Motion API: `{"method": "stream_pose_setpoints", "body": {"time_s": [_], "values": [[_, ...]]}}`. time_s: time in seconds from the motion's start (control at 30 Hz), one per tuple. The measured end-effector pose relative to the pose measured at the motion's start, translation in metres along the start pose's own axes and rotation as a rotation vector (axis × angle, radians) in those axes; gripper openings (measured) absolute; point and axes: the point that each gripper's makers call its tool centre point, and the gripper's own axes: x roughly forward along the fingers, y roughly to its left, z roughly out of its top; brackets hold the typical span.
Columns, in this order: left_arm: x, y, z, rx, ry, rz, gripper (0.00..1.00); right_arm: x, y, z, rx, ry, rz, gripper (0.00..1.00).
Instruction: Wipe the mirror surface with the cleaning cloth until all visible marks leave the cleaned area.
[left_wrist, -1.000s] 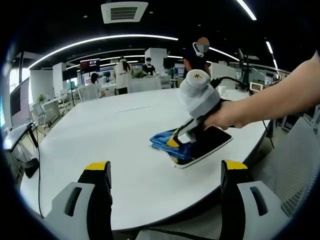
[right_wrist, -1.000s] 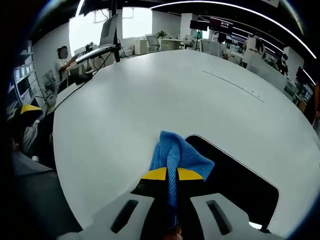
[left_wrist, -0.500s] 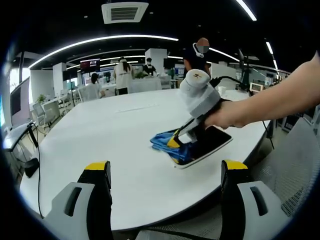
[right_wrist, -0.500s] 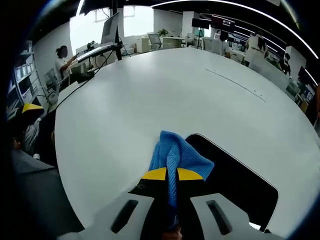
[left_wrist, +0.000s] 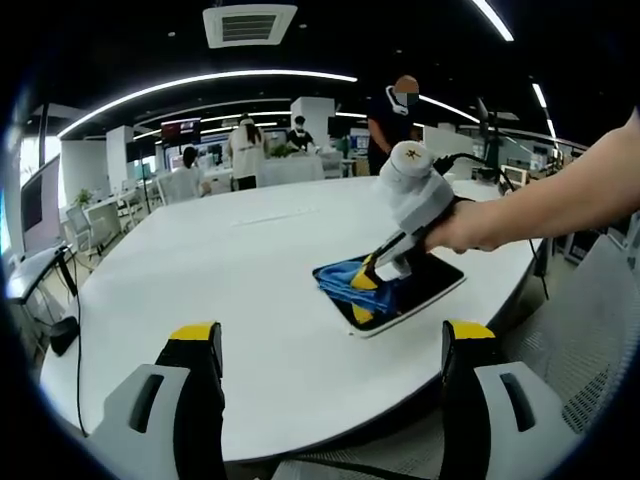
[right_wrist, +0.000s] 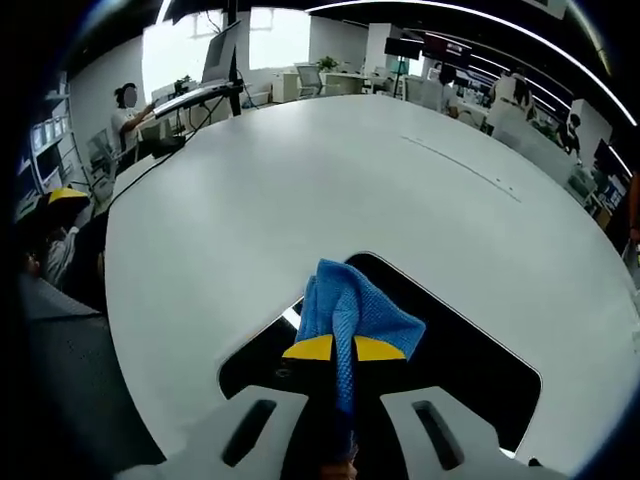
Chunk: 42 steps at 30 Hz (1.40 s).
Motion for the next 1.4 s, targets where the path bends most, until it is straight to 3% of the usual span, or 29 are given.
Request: {"method": "stream_pose_setpoints", "body": {"time_s": [1.13, 1.4], "values": [[-0.001, 0.003, 0.001, 0.003, 0.001, 0.007, 0.88, -0.021, -0.056, -0.033, 0.062, -0.001, -0.032, 0.00], [-0.001, 0.003, 0.000, 0.003, 0.002, 0.007, 0.88, -0.029, -0.068, -0.041, 0.031, 0.003, -0.063, 0.00]]}}
